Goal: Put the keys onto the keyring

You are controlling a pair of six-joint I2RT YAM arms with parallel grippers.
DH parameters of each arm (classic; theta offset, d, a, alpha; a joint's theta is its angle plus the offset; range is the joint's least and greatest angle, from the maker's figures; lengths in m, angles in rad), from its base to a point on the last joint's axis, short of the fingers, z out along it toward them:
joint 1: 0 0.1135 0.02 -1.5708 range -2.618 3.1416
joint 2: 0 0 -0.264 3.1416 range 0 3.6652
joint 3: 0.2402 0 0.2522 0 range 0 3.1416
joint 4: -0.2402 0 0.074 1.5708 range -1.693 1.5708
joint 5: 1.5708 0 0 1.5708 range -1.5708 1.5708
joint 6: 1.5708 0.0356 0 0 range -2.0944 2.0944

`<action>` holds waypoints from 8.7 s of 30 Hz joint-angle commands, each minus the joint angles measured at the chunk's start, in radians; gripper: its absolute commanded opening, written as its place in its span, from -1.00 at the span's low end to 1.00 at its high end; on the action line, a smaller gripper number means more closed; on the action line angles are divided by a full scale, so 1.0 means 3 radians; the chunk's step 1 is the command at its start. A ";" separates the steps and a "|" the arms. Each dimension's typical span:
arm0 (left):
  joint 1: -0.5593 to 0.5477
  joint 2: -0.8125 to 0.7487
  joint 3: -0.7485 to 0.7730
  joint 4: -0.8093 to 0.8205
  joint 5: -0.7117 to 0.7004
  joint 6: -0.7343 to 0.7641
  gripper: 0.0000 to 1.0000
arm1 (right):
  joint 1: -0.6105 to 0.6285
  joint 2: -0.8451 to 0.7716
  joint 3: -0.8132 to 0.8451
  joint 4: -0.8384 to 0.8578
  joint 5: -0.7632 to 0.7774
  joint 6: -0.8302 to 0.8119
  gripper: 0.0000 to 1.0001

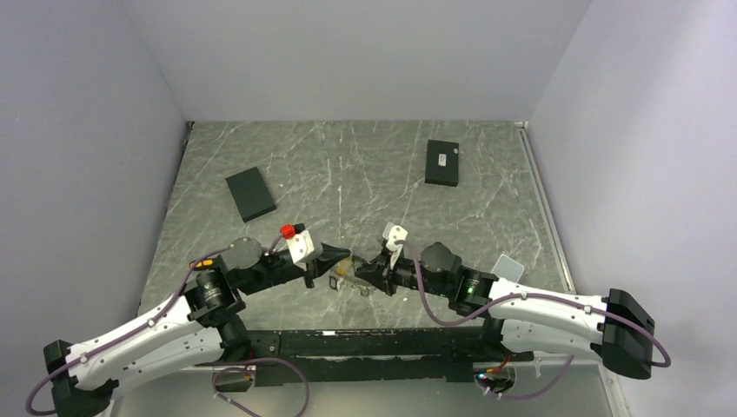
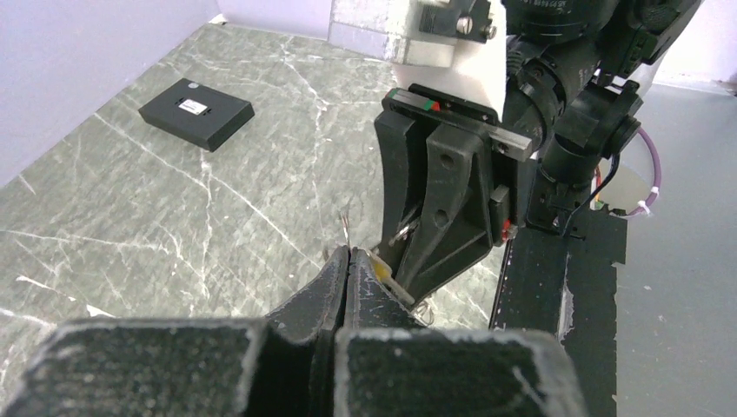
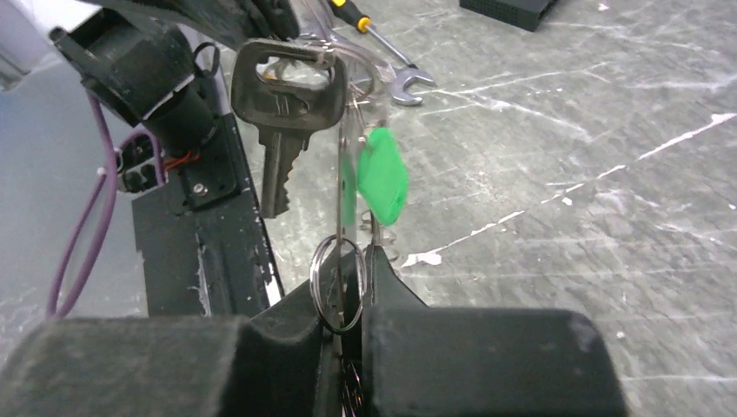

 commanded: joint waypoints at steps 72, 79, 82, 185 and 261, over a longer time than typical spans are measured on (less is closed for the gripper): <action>-0.0008 -0.0469 -0.1017 0.1967 -0.0091 -0.0442 -1.00 | 0.0566 -0.0185 0.0493 -0.0186 0.1515 -0.1210 -1.00; -0.0005 -0.0340 -0.1111 0.2245 0.0160 -0.0390 -1.00 | 0.0566 -0.0193 0.0509 -0.0237 0.1526 -0.1343 -1.00; -0.0009 -0.0360 -0.1221 0.2420 0.0078 -0.0291 -1.00 | 0.0566 -0.0230 0.0520 -0.0264 0.1425 -0.1417 -1.00; 0.0309 -0.1601 0.0477 -0.1926 -0.2476 -0.0367 0.95 | 0.0267 0.3458 0.2265 -0.1476 0.2927 -0.1957 -1.00; 0.0365 -0.1192 0.0432 -0.1906 -0.2538 -0.0316 0.99 | -0.0093 -0.0398 0.0685 -0.0068 0.2641 -0.0158 1.00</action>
